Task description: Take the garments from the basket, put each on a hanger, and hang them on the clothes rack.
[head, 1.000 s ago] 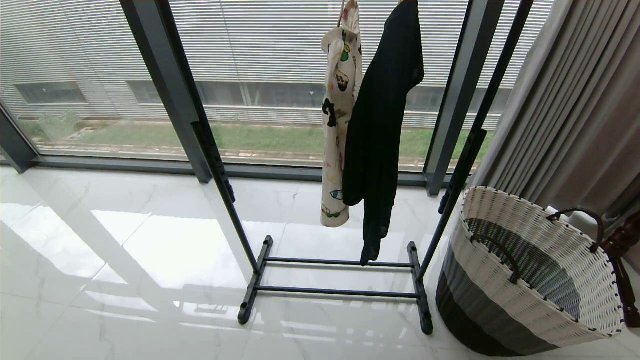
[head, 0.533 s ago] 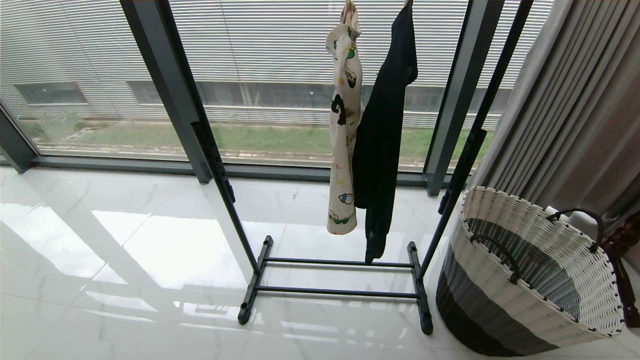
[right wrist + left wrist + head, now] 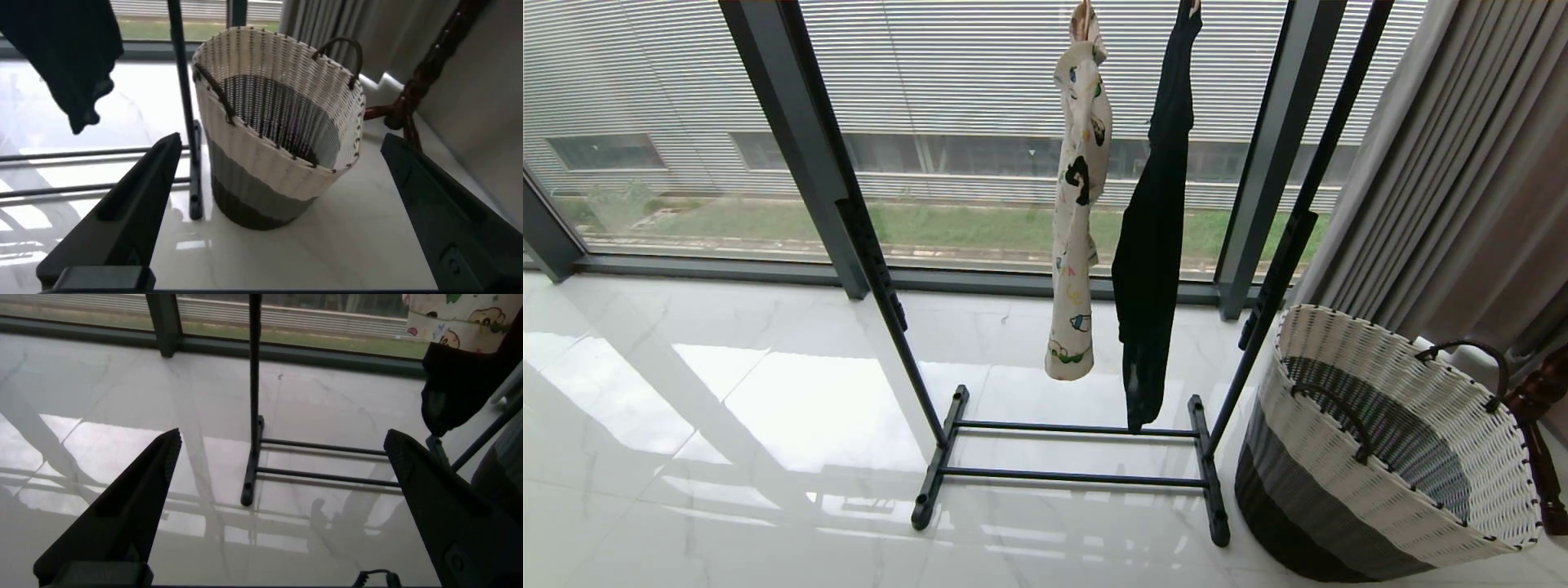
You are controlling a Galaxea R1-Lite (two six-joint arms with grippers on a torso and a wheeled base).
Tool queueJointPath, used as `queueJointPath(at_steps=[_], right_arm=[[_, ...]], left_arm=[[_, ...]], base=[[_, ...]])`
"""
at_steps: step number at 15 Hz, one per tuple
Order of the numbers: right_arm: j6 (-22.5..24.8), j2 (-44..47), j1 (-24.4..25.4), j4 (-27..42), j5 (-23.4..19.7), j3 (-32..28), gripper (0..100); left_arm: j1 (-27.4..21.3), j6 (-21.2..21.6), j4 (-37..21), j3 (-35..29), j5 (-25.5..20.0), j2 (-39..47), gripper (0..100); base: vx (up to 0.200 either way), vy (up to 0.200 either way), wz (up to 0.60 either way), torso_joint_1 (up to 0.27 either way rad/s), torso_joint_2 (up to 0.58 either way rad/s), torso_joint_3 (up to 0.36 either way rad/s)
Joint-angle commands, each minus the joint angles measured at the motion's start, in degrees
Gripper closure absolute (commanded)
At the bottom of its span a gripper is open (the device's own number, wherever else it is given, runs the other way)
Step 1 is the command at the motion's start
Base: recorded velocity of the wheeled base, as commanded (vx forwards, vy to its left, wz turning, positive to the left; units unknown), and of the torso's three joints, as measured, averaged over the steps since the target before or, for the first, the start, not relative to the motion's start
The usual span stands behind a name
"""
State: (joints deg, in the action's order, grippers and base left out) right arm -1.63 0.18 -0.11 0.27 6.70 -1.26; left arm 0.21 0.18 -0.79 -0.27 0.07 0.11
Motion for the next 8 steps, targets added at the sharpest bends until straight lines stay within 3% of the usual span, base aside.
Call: queueJointPath(at_steps=[1,2,3,4,8], right_arm=[[-1.18,-0.01,0.11,0.17,-8.73,-0.06,0],[-0.12,-0.09,0.11,-0.09,-13.82,0.03,0],[3.92,-0.09,0.11,-0.09,-14.70,0.03,0],[5.68,-0.09,0.11,-0.09,-14.79,0.03,0],[5.24,-0.18,0.11,-0.09,-14.35,0.03,0]], left_arm=[[0.06,-0.01,0.00,0.00,0.01,-0.02,0],[-0.03,-0.01,0.00,0.00,0.01,-0.02,0],[-0.03,-0.01,0.00,0.00,0.01,-0.02,0],[0.06,-0.01,0.00,0.00,0.01,-0.02,0],[0.06,-0.01,0.00,0.00,0.01,-0.02,0]], base=[[0.000,0.000,0.00,0.000,0.00,0.000],[0.000,0.000,0.00,0.000,0.00,0.000],[0.000,0.000,0.00,0.000,0.00,0.000],[0.000,0.000,0.00,0.000,0.00,0.000],[0.000,0.000,0.00,0.000,0.00,0.000]])
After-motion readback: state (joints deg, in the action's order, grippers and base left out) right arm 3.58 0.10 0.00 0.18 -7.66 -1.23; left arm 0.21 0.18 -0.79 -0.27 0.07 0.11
